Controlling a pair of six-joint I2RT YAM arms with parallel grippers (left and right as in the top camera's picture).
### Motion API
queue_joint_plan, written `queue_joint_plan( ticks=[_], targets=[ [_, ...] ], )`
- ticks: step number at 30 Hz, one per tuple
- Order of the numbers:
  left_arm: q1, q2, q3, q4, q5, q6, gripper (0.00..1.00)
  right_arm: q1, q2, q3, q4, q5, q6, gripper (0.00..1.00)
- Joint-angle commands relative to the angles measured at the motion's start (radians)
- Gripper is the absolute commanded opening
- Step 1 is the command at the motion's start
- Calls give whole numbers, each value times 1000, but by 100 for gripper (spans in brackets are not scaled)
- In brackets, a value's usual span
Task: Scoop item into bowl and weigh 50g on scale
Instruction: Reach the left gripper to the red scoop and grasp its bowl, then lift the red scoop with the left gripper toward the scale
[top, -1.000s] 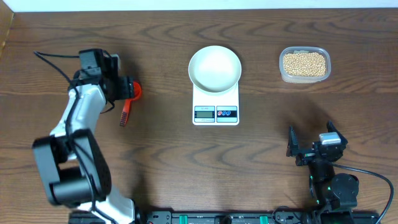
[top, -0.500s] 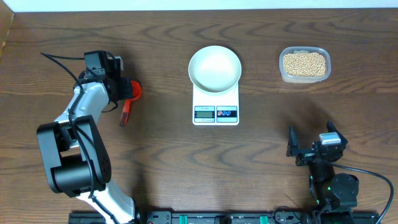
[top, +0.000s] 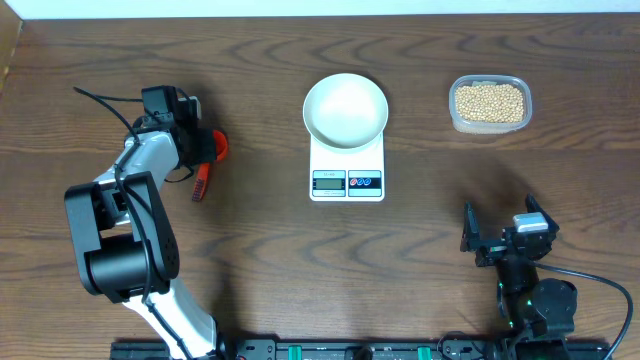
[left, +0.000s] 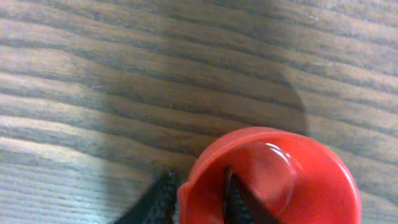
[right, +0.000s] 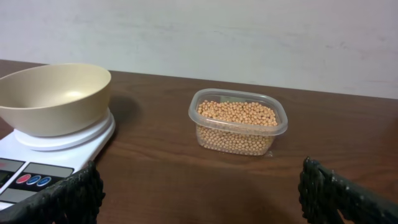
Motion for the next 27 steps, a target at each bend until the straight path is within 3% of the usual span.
queue_joint_plan(
  ticks=[1,5,12,23,27],
  targets=[
    [2,3,16,0,-2,-9,8,-2,-5,-2,-5,1,13,99],
    [2,2,16,16,-7,-65,7,-2,-5,-2,-5,2,13,99],
    [2,-53,16,63,-6,-315,7,-2,-5,-2,-5,1,13,99],
    [2,-305,16,14,-5,-528,7,-2,-5,-2,-5,2,13,99],
    [1,-414,16,-53,-2,-708,7,-2,-5,-2,-5,1,13,99]
  ],
)
